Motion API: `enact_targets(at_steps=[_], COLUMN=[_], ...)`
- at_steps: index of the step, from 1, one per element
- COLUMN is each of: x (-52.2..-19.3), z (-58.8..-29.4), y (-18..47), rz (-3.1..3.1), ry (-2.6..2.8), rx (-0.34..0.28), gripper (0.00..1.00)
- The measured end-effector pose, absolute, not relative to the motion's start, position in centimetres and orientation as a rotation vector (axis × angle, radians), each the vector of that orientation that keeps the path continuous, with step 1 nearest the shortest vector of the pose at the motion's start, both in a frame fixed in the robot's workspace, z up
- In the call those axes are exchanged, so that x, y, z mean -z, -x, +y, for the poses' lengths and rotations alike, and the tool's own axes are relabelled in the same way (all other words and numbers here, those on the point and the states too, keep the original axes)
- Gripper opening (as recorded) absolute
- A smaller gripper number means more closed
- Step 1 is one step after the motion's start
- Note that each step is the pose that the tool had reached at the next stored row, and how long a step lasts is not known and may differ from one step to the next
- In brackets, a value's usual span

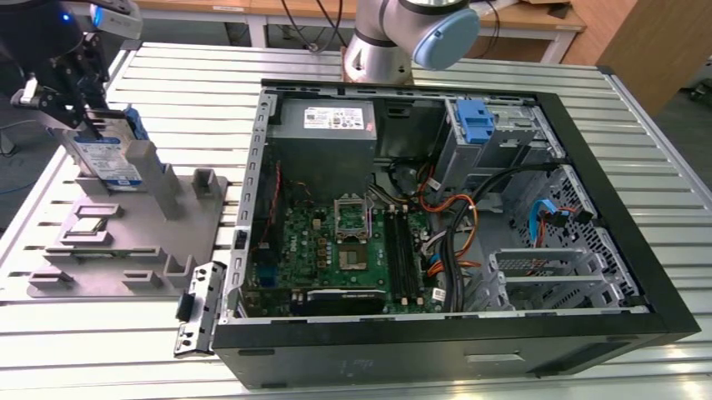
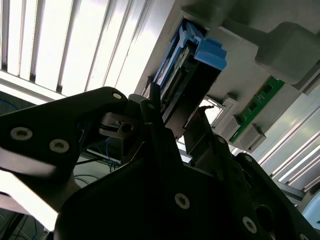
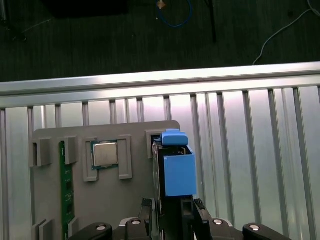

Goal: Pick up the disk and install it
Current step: 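Pick up the disk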

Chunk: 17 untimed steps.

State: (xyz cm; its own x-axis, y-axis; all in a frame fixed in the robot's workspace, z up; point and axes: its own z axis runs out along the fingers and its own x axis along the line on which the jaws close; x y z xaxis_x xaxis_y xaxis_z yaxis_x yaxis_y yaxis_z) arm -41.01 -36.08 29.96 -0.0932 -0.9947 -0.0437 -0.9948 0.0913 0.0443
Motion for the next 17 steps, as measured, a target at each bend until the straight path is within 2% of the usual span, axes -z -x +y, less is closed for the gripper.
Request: enact_targets(at_steps=[10,11,12,17], x=[-29.96,-29.95,-29.96,-29.96], z=[-36.08,-36.08,-36.08,-36.08], y=[40.94,40.93,40.92,40.88], rz=[2.319,2.319,2.319,2.319], ry=[2.114,2.113,2.114,2.114], rx=[-0.098,-0.098,-0.098,-0.098], gripper=[0.45,0.44,0.37,0.35])
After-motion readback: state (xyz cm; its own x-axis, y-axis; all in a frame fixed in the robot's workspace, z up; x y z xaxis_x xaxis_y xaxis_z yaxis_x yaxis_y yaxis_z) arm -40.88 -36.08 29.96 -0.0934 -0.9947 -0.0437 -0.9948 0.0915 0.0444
